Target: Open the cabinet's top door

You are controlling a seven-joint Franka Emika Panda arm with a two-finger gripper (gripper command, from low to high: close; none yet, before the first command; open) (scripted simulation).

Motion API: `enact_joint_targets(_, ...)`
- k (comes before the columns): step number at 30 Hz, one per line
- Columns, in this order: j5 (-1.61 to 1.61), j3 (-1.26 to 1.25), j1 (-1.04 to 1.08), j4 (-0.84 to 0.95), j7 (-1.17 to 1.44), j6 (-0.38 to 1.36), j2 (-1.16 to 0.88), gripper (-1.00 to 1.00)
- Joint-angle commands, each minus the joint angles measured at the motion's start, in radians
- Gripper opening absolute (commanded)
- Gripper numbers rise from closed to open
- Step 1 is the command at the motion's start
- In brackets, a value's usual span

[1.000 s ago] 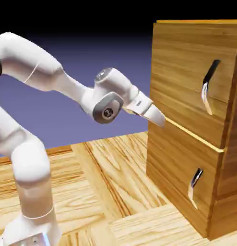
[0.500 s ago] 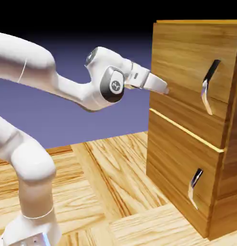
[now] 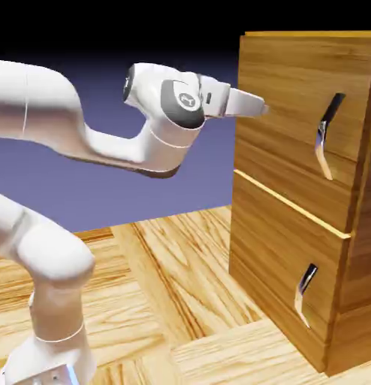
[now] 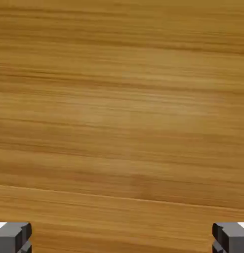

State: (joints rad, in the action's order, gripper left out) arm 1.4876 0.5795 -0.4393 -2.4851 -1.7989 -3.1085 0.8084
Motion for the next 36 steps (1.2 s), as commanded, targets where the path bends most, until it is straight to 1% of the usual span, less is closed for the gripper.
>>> enact_joint_targets(1, 0.044, 0.017, -0.013, 0.010, -0.031, -0.002, 0.007, 0.00)
enact_joint_targets(29, 1.261, 0.491, -0.362, 0.275, -0.897, -0.061, 0.202, 0.00)
enact_joint_targets(31, 1.267, 0.493, -0.364, 0.277, -0.901, -0.061, 0.203, 0.00)
enact_joint_targets(36, 1.279, 0.581, -0.536, 0.385, -0.901, -0.016, 0.154, 0.00)
